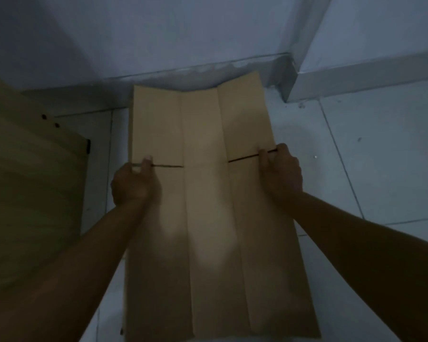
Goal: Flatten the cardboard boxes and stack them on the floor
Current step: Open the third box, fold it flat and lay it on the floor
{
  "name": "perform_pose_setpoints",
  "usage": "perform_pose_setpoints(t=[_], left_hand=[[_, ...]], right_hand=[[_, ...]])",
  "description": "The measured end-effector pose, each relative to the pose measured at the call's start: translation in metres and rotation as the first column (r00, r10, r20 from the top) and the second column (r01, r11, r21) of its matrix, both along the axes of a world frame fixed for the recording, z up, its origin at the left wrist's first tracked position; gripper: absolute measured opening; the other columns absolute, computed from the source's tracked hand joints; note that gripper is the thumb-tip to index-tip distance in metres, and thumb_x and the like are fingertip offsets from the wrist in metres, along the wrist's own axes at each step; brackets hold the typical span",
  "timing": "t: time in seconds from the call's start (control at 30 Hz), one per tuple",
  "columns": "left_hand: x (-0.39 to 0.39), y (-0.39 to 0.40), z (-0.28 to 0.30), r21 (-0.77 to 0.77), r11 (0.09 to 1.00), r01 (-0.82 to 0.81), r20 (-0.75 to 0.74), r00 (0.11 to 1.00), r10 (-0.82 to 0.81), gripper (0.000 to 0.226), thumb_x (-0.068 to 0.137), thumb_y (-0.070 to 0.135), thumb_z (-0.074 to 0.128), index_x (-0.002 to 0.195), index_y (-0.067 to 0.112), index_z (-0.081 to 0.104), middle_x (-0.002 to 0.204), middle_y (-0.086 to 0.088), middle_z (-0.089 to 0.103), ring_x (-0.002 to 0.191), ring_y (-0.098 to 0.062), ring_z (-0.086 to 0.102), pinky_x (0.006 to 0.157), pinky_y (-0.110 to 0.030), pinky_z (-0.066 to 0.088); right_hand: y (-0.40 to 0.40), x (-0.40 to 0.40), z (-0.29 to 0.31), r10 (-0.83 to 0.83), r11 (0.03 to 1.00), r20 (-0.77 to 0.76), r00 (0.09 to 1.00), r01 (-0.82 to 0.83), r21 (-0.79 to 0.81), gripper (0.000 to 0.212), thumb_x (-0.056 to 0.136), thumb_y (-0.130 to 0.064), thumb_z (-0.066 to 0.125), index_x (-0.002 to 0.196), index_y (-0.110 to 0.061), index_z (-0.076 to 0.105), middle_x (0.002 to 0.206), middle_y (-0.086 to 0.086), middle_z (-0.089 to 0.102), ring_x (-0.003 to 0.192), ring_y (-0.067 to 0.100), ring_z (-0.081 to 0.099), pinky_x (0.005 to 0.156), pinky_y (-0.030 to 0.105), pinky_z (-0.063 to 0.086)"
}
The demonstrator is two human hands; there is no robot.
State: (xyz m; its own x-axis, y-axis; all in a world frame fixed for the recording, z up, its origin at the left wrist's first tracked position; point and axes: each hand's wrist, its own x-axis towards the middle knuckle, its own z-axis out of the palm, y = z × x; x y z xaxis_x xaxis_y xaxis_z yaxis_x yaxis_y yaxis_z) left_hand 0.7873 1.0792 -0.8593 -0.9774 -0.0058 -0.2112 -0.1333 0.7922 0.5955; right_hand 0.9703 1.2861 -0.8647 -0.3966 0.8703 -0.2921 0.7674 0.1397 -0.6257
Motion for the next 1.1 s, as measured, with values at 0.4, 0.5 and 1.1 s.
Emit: perform_pose_setpoints(t=[0.4, 0.5, 1.1], left_hand=[[0.013, -0.001, -0.048, -0.376, 0.798, 0.472, -0.126, 0.827, -0.548, 0.062, 0.100, 0.056, 0.026, 0.156, 0.034, 0.012, 0.164, -0.011, 0.005, 0.150, -0.032, 0.000, 0.118, -0.054, 0.008], [0.013, -0.001, -0.056, -0.385, 0.782, 0.490, -0.092, 0.823, -0.561, 0.062, 0.100, 0.058, 0.019, 0.156, 0.035, 0.007, 0.164, -0.010, 0.001, 0.150, -0.031, -0.005, 0.119, -0.054, 0.003], [0.041, -0.010, 0.425, -0.456, 0.714, 0.532, -0.243, 0.697, -0.675, 0.055, 0.089, 0.053, 0.043, 0.126, 0.020, 0.064, 0.127, -0.011, 0.063, 0.120, -0.031, 0.055, 0.100, -0.052, 0.042]], right_hand=[[-0.027, -0.014, -0.045, 0.327, 0.857, 0.215, 0.920, -0.385, 0.341, 0.059, 0.101, -0.056, 0.034, 0.154, -0.031, 0.030, 0.165, 0.009, 0.017, 0.152, 0.036, 0.010, 0.122, 0.052, 0.012], [-0.030, -0.012, -0.051, 0.341, 0.853, 0.220, 0.914, -0.400, 0.336, 0.062, 0.101, -0.058, 0.027, 0.157, -0.032, 0.022, 0.167, 0.007, 0.011, 0.153, 0.035, 0.002, 0.123, 0.051, 0.005], [-0.058, 0.002, 0.413, 0.508, 0.765, 0.083, 0.857, -0.493, 0.413, 0.058, 0.097, -0.044, 0.035, 0.141, -0.012, 0.053, 0.144, 0.016, 0.053, 0.135, 0.035, 0.047, 0.110, 0.054, 0.037]])
